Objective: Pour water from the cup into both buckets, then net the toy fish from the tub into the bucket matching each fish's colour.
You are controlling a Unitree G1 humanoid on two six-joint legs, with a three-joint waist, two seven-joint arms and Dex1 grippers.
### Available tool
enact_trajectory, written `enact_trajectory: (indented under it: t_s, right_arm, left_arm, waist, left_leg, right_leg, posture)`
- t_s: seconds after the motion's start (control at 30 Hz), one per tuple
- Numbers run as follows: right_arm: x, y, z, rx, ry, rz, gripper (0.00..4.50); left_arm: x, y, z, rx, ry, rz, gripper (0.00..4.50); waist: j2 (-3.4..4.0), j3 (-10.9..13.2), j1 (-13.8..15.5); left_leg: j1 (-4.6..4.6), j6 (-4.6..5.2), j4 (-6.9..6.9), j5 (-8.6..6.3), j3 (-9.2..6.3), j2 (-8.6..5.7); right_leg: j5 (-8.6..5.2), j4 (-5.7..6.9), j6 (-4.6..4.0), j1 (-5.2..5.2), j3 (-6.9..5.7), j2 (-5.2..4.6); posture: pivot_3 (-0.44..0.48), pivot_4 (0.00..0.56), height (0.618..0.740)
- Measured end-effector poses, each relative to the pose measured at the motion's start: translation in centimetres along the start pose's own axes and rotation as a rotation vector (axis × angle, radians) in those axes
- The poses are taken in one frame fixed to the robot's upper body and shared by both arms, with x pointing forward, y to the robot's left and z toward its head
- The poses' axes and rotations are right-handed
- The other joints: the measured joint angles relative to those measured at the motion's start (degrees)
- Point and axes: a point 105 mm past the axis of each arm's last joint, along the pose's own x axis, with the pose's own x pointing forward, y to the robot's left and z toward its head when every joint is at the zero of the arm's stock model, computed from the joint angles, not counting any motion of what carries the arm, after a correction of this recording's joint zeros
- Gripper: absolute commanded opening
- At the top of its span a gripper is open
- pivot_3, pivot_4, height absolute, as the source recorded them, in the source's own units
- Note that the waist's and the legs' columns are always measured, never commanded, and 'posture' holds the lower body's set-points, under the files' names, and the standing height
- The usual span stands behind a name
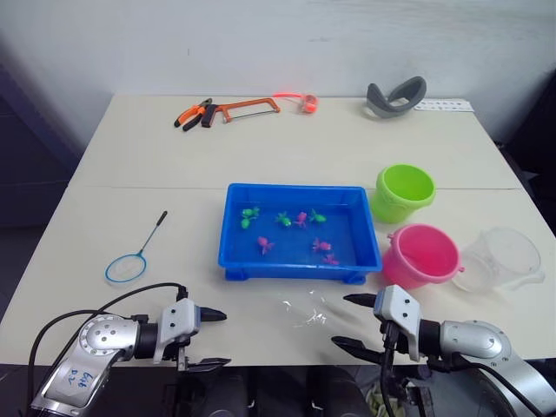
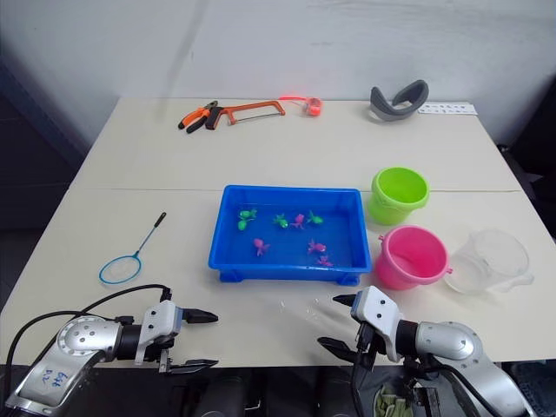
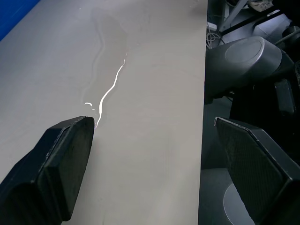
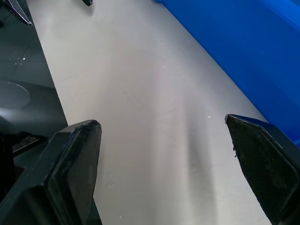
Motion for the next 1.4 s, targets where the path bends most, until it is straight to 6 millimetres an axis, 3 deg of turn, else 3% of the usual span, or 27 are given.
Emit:
enact_trajectory:
  t_s: [0.2, 0.33, 0.47, 0.53, 0.6, 0.77, 0.9, 1.13, 1.4]
  right_arm:
    - [-1.8, 0.2, -0.1, 0.071, -0.025, -0.151, 4.50]
    - [-3.7, -0.3, 0.1, 0.155, -0.062, -0.306, 4.50]
    - [-7.9, -0.5, -0.4, 0.298, -0.093, -0.558, 4.50]
    - [-9.3, -0.8, -0.5, 0.343, -0.116, -0.657, 4.50]
    - [-12.3, -1.9, -0.9, 0.401, -0.140, -0.871, 4.50]
    - [-17.6, -3.6, -2.3, 0.447, -0.115, -1.184, 4.50]
    - [-20.7, -5.1, -4.0, 0.487, -0.092, -1.341, 4.50]
    - [-23.2, -7.7, -6.7, 0.537, -0.042, -1.498, 4.50]
    - [-23.4, -9.6, -7.9, 0.576, -0.069, -1.564, 4.50]
  left_arm:
    - [0.3, 0.1, 1.1, -0.059, -0.047, -0.074, 4.47]
    - [0.1, 0.3, 3.4, -0.110, -0.111, -0.139, 4.47]
    - [-1.1, 1.9, 9.5, -0.153, -0.243, -0.224, 4.47]
    - [-1.3, 2.2, 11.3, -0.159, -0.284, -0.257, 4.47]
    - [-1.2, 2.4, 14.1, -0.148, -0.341, -0.317, 4.47]
    - [0.1, 2.3, 17.1, -0.101, -0.393, -0.372, 4.47]
    - [0.8, 2.5, 19.2, -0.074, -0.427, -0.405, 4.47]
    - [2.1, 2.0, 21.0, -0.046, -0.440, -0.449, 4.47]
    - [2.2, 2.1, 21.4, -0.041, -0.423, -0.437, 4.47]
  waist:
    - [0.05, 0.0, 0.3]
    - [0.06, 0.0, 0.1]
    - [0.11, 0.0, 0.4]
    - [0.13, 0.0, 0.2]
    - [0.16, -0.1, 0.0]
    - [0.18, -0.1, 0.1]
    - [0.18, -0.1, 0.1]
    - [0.27, -0.1, 0.0]
    - [0.44, -0.1, 0.0]
  left_leg:
    - [-0.03, -0.03, 0.00, 0.11, -0.07, -0.03]
    - [0.02, -0.11, 0.01, 0.04, -0.05, -0.02]
    - [0.02, -0.28, 0.01, 0.16, -0.30, -0.02]
    - [0.07, -0.27, 0.00, 0.16, -0.24, -0.03]
    - [0.11, -0.21, 0.00, 0.27, -0.15, -0.05]
    - [0.11, -0.23, -0.02, 0.34, -0.06, -0.03]
    - [0.12, -0.20, 0.00, 0.37, -0.04, -0.04]
    - [0.13, -0.24, 0.00, 0.42, -0.03, 0.00]
    - [0.14, -0.27, 0.01, 0.50, -0.04, 0.01]
  right_leg:
    - [0.00, -0.02, 0.00, 0.05, -0.07, 0.01]
    - [0.00, 0.05, 0.01, 0.07, -0.02, 0.03]
    - [-0.02, 0.14, -0.03, 0.15, 0.01, 0.12]
    - [-0.01, 0.17, -0.02, 0.16, 0.00, 0.29]
    - [-0.01, 0.18, -0.01, 0.17, 0.04, 0.41]
    - [-0.02, 0.10, -0.02, 0.13, 0.15, 0.56]
    - [-0.02, 0.11, -0.02, 0.14, 0.23, 0.62]
    - [-0.02, 0.14, -0.02, 0.13, 0.30, 0.74]
    - [-0.01, 0.21, -0.01, 0.12, 0.33, 0.79]
  posture:
    - [0.000, 0.150, 0.740]
    - [0.000, 0.150, 0.740]
    - [0.000, 0.150, 0.740]
    - [0.000, 0.150, 0.740]
    - [0.000, 0.150, 0.740]
    - [0.000, 0.150, 0.740]
    - [0.000, 0.150, 0.740]
    - [0.000, 0.150, 0.740]
    - [0.000, 0.150, 0.740]
